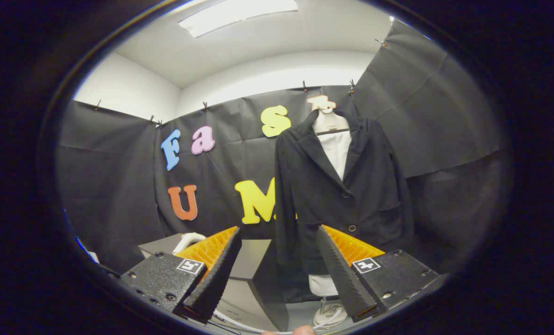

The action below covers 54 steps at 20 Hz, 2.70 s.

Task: Iron the clothes twice with a garment steamer, once on the left side and once on the right side.

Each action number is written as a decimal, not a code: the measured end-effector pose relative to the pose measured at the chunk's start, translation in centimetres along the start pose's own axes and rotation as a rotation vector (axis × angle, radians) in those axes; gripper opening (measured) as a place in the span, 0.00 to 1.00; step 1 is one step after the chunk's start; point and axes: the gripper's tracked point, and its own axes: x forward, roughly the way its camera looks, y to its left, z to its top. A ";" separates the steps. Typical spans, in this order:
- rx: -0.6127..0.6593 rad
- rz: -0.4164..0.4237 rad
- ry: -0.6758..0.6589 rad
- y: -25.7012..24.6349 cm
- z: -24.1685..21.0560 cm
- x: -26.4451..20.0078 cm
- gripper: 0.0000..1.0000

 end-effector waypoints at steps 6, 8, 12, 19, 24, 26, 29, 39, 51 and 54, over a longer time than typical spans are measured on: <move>0.051 0.067 0.080 9.5 -2.3 2.5 1.00; 0.048 0.085 0.124 11.8 -3.2 3.4 1.00; 0.005 0.133 0.240 15.4 -5.8 6.8 1.00; 0.077 0.363 0.457 23.9 -11.7 15.9 1.00; 0.085 0.467 0.613 29.0 -15.8 21.5 1.00; 0.049 0.477 0.651 30.1 -17.4 23.7 1.00; -0.012 0.455 0.716 31.3 -20.7 26.1 1.00; -0.105 0.341 0.821 31.5 -26.7 29.0 0.90; -0.055 0.250 0.855 32.6 -26.4 29.0 0.39; -0.021 0.298 0.768 32.5 -23.4 28.9 0.36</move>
